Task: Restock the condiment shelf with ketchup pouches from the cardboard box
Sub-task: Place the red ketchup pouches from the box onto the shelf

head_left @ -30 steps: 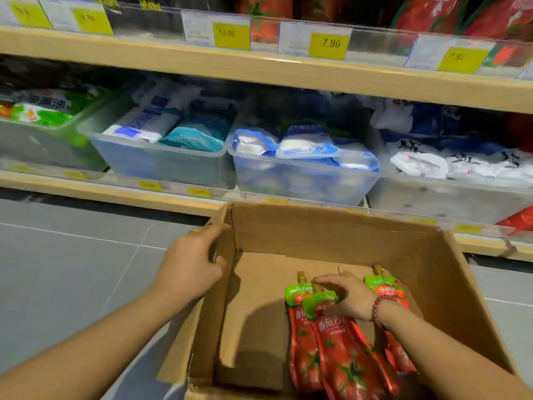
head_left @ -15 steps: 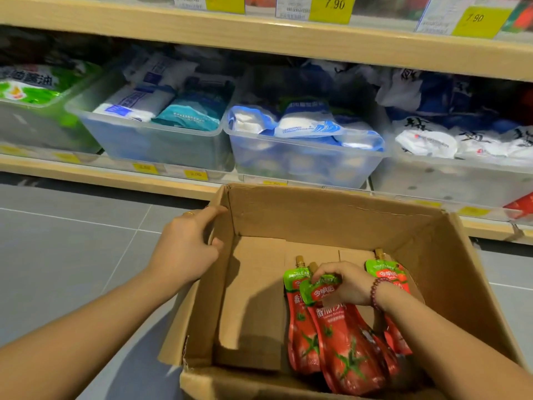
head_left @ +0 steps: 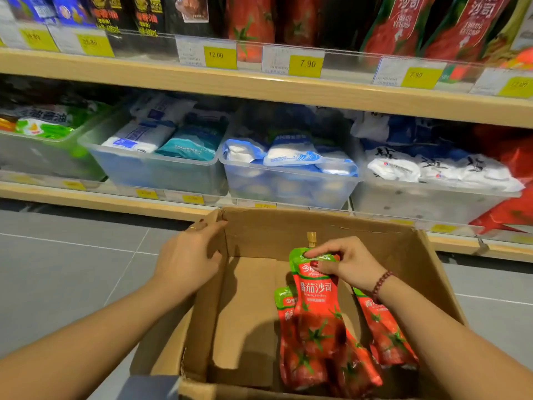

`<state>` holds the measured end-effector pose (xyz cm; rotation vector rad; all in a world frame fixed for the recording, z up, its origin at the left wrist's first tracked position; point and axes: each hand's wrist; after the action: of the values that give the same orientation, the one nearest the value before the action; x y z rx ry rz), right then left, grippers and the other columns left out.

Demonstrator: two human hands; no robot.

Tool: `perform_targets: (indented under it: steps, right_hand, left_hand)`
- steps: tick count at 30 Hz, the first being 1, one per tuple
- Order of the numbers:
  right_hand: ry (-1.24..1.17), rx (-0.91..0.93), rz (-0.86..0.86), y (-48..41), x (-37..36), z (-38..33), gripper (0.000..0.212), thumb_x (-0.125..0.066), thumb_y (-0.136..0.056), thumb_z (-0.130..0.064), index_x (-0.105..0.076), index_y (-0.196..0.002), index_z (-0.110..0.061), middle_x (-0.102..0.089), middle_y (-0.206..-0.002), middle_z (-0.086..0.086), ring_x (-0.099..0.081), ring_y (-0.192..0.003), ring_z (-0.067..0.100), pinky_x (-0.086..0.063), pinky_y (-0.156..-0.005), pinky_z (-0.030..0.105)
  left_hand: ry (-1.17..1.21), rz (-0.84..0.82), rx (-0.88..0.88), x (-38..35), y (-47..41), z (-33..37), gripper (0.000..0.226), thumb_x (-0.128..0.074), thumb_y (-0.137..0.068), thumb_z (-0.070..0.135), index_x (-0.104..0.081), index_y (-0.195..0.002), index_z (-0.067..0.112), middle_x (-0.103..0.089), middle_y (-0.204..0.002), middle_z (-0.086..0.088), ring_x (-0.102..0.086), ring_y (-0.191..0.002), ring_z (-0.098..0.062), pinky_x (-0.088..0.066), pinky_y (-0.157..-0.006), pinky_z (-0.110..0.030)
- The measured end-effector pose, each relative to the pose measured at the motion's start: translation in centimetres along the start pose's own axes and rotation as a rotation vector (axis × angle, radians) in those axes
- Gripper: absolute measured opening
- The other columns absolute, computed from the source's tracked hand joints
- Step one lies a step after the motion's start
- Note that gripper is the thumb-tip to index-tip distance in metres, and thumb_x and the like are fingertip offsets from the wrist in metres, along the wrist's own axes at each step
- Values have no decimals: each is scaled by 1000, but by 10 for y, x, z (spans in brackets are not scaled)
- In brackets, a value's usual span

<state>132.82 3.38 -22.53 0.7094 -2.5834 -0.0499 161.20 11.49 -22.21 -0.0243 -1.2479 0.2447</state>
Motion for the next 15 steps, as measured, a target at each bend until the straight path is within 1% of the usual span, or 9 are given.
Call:
perform_targets:
  steps: [2,3,5,8,10,11,12,13,15]
  right_hand:
    - [-3,96,80,-6,10,-28,36,-70,-73,7,-72,-78,-29,-70,-85,-9,-64,-75,-4,-49,-66,11]
    - [-20,140,103,-9,15,-44,35,-70,-74,6,-72,-80,-29,-70,-87,-8,-64,-78,-3,-50,-67,11]
    - [-32,241,152,-17,29,-79,34,-68,-77,3,-70,-84,-30,-69,-90,-6,-64,-82,0,-52,-70,13]
    - [-13,416,222,-29,52,-136,32,-67,-78,3,-70,-84,-27,-69,-90,-2,-65,-82,3,-54,-70,17]
    - [-20,510,247,-37,64,-176,31,-67,-77,7,-69,-79,-24,-69,-86,-1,-65,-81,4,-54,-73,20]
    - [-15,561,273,-41,69,-194,32,-67,-75,9,-68,-76,-23,-68,-83,-3,-63,-78,2,-53,-74,20]
    - [7,616,307,-44,74,-212,33,-68,-73,11,-66,-74,-22,-66,-80,-6,-61,-76,0,-52,-75,19]
    - [31,667,337,-47,77,-227,33,-69,-72,10,-66,-73,-22,-65,-79,-8,-60,-75,-1,-50,-75,19]
    - [32,723,368,-51,84,-250,31,-70,-72,8,-67,-73,-22,-66,-79,-7,-61,-77,2,-51,-75,21]
  left_hand:
    - [22,17,-59,16,-8,16,70,-62,-83,34,-27,-143,43,-43,-146,-3,-61,-106,-22,-53,-84,-35]
    - [79,20,-112,25,-13,24,76,-63,-84,36,-18,-145,46,-35,-150,-4,-57,-114,-22,-50,-89,-36]
    - [251,3,-249,46,-26,42,86,-66,-82,38,-8,-144,51,-30,-153,1,-44,-129,-18,-44,-98,-36]
    - [480,-36,-400,75,-44,67,91,-71,-79,39,-5,-139,60,-31,-149,17,-31,-136,-9,-43,-100,-33]
    - [556,-43,-445,88,-53,81,93,-73,-74,46,-7,-138,62,-29,-147,24,-29,-137,-6,-41,-104,-41]
    - [581,-28,-465,93,-57,87,94,-73,-72,49,-8,-139,60,-27,-147,27,-29,-137,-5,-40,-105,-42]
    - [603,8,-496,97,-62,92,94,-74,-70,52,-11,-140,58,-27,-146,30,-30,-136,-2,-40,-106,-38]
    - [617,57,-530,99,-66,95,93,-74,-70,52,-14,-141,55,-27,-144,31,-31,-134,2,-39,-106,-29]
    - [608,155,-561,104,-75,100,91,-75,-70,50,-18,-141,54,-31,-138,27,-34,-127,8,-37,-99,-11]
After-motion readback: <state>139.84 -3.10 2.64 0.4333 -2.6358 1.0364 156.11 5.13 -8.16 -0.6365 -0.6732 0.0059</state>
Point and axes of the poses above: each hand's wrist, its own y-axis away from the middle knuckle, its own x-axis out of the back of the hand, z = x × y
